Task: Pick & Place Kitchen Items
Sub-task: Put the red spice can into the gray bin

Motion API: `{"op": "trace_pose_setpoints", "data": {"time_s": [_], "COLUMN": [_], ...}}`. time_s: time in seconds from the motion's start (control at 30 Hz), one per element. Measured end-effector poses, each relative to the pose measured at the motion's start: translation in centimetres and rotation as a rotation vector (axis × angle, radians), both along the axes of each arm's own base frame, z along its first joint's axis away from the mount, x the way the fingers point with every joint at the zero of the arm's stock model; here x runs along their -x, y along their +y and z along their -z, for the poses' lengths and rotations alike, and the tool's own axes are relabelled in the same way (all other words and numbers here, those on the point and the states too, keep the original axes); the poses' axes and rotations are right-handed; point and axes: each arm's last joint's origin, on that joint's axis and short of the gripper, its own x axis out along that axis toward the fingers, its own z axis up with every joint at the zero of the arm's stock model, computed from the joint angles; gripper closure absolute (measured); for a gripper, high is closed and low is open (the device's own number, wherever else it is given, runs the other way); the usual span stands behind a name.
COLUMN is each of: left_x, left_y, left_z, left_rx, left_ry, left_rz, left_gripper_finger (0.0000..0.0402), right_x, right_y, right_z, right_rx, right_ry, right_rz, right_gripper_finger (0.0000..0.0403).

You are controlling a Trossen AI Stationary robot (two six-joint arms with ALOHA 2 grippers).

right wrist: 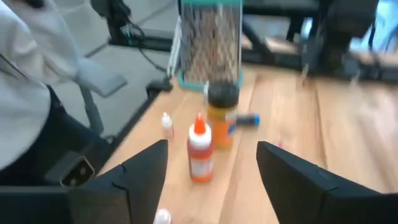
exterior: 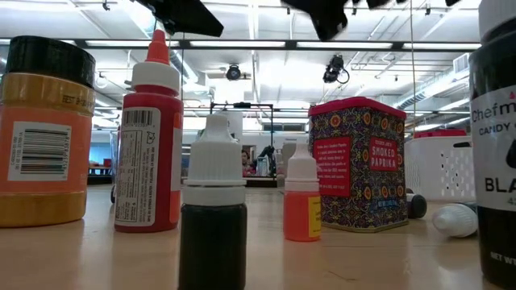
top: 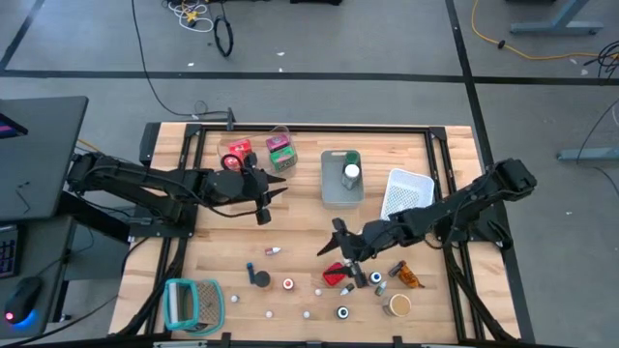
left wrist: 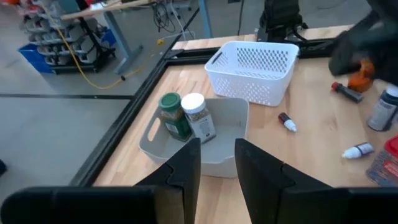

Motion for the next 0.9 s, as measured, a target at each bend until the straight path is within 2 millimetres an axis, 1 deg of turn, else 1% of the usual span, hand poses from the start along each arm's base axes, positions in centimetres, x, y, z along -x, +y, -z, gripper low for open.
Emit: {"op": "trace_pose_setpoints", "data": {"time_s": [0.2,0.37,0.53,0.67,0.77,0.9], "left_x": [-0.1,0.0,0.0,0.0,0.1,0.3], "left_y": [0.1,0.2,0.3,0.4,0.4,0.5], "left_z": [-0.3,-0.4,-0.5,-0.5,-0.5,-0.7], "left_rx": [-0.049,-0.075,-0.103,-0.114,-0.121,-0.147], "left_ry": [-0.018,-0.019,-0.019,-0.018,-0.016,-0.017], "left_rz": [-0.011,-0.056,-0.095,-0.118,-0.138,-0.155], "left_gripper_finger": [0.0292,0.0292,0.0292,0.0292,0.0292,0.0292], "right_x": [-0.7,-0.9,-0.6,-0.2,-0.2,-0.3], "right_y": [1.1,1.3,1.3,1.2,1.1,1.0], "right_z": [3.1,5.0,5.8,6.3,6.5,6.5], "right_rx": [0.012,0.025,0.003,0.030,0.098,0.141], "right_ry": [0.103,0.201,0.288,0.345,0.329,0.312], "right_rz": [-0.007,-0.039,-0.075,-0.077,-0.073,-0.089], "right_gripper_finger": [0.0117,0.0101,0.0096,0.0096,0.0096,0.0096]}}
